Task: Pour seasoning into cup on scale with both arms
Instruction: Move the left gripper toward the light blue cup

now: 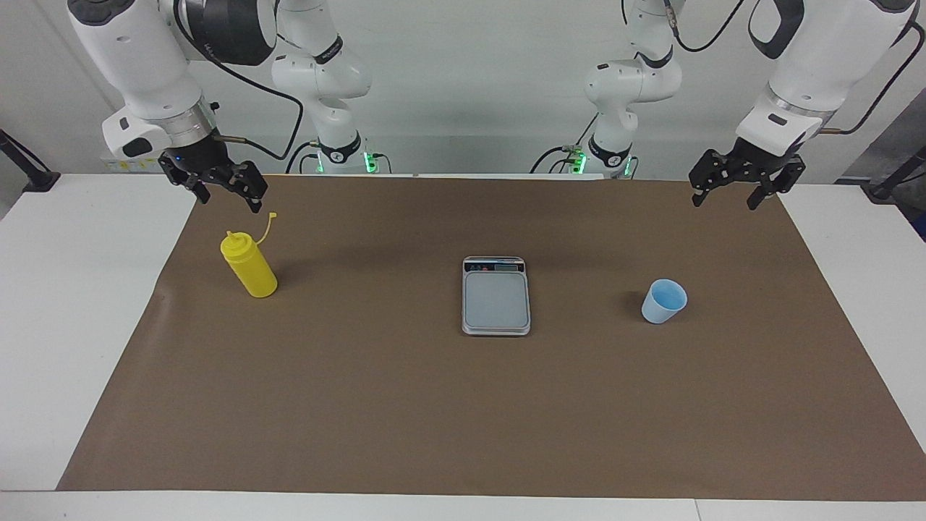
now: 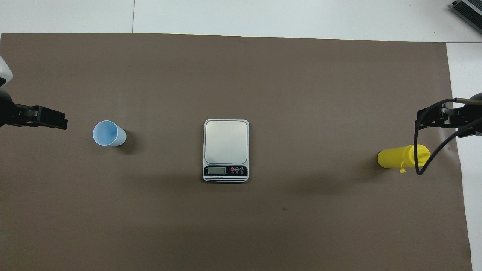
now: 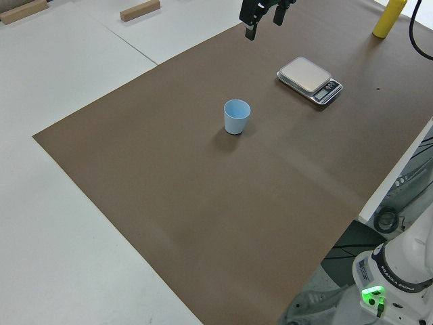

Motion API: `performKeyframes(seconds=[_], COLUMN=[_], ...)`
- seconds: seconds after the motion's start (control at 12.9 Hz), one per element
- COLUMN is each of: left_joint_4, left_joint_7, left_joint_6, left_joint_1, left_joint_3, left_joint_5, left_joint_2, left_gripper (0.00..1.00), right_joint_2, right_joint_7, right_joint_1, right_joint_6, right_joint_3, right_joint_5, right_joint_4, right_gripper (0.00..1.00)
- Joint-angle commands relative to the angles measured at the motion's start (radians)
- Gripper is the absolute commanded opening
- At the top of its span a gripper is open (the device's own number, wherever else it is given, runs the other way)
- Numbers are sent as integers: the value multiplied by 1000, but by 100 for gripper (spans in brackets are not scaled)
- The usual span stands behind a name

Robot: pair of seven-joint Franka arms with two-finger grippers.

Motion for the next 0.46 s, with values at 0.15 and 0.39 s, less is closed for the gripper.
performKeyframes(seconds=[0.15, 0.39], left_joint_4=[-35, -53], left_joint_7=[-13, -18], left_joint_6=[19, 25], left_joint_1=[-13, -13], left_joint_3=[6, 6], left_joint_5=[20, 18], left_joint_2=[-23, -33], left_gripper=[100, 100], right_joint_2=[-21, -21], right_joint_7=[-10, -10], right_joint_1=[-16, -16], right_joint_6=[-1, -1], right_joint_3=[8, 9], right_joint_5=[15, 15], right_joint_4=[-23, -23], right_gripper=[100, 100])
